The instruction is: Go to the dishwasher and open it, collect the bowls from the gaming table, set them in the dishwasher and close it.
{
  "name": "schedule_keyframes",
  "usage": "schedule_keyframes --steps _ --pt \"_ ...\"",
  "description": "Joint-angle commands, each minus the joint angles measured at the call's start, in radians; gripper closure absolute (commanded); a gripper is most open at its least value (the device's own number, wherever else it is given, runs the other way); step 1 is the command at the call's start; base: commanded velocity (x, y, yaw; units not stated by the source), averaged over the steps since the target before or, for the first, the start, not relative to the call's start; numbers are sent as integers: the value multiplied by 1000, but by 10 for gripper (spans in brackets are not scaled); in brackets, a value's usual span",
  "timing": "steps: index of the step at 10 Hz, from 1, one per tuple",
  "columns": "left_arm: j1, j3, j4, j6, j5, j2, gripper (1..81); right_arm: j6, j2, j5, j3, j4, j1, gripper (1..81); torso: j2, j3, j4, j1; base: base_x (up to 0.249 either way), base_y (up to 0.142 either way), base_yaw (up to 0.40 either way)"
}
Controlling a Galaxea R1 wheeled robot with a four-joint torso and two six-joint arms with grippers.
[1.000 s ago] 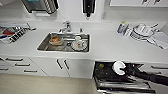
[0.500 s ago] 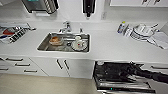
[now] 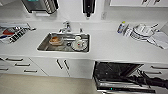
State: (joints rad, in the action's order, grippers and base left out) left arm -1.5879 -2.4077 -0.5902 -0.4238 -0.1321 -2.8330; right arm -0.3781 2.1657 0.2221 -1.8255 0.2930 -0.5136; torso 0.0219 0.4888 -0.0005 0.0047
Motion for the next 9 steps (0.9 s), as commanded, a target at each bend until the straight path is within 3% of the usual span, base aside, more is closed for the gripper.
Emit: schedule_keyframes --steps 1,2,3,7,8,9 --pt "-27 4 18 -4 63 15 10 11 -101 63 76 6 -117 10 0 0 0 0 0 0 0" --pt "-22 4 23 -4 63 18 10 11 -91 56 66 3 -179 10 0 0 0 0 0 0 0" --pt "-19 4 23 -4 62 23 10 13 -82 52 59 3 -225 10 100 0 0 64 0 0 0" --pt "-16 1 21 -3 57 24 10 -5 -2 10 -27 18 -354 10 186 0 0 117 0 0 0" --pt "-14 1 23 -3 55 26 10 -30 21 -12 -40 55 -371 10 222 0 0 139 0 0 0" --pt "-14 1 23 -4 55 26 10 -61 57 -55 -75 151 -380 10 262 0 0 164 0 0 0"
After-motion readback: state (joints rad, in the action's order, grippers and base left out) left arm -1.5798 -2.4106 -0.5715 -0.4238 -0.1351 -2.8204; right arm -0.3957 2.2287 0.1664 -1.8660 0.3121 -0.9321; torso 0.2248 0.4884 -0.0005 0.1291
